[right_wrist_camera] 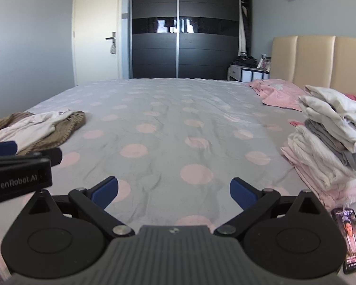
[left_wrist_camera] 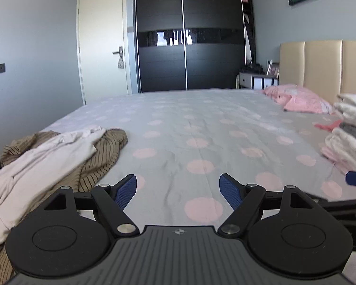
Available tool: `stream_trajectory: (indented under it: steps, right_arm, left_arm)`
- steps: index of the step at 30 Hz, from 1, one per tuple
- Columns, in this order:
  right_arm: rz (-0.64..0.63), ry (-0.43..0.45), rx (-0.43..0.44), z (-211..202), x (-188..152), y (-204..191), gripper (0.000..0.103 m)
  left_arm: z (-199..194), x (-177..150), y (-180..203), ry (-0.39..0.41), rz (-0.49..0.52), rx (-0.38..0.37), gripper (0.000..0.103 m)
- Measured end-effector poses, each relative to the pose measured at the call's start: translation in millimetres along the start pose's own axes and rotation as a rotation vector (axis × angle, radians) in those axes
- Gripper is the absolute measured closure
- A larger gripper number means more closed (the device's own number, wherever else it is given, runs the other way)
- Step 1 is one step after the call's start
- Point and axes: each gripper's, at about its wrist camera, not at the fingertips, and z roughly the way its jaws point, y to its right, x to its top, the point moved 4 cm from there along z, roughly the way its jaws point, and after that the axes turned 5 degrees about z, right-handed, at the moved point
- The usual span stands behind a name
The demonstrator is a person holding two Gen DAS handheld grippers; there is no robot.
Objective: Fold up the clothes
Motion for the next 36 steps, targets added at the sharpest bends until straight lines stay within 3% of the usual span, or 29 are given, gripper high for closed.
stream_trajectory:
  steps: [9,19,36]
  right_arm:
    - [0.026,-0.091,-0.045,28,-10,6,0.002]
    - [0.019,-0.088,-0.044,26,-13,0,0.002]
    - [0.017,-0.061,-0.045,17,-11,-1,0.002]
  left_arm:
    - [33,-21,7,-0.137,-0.032,-0.019,0.027]
    - [31,-22,3,-0.162,-0.041,0.005,0.027]
    - [22,-17,4,-0.136,-0.035,0.008,0.027]
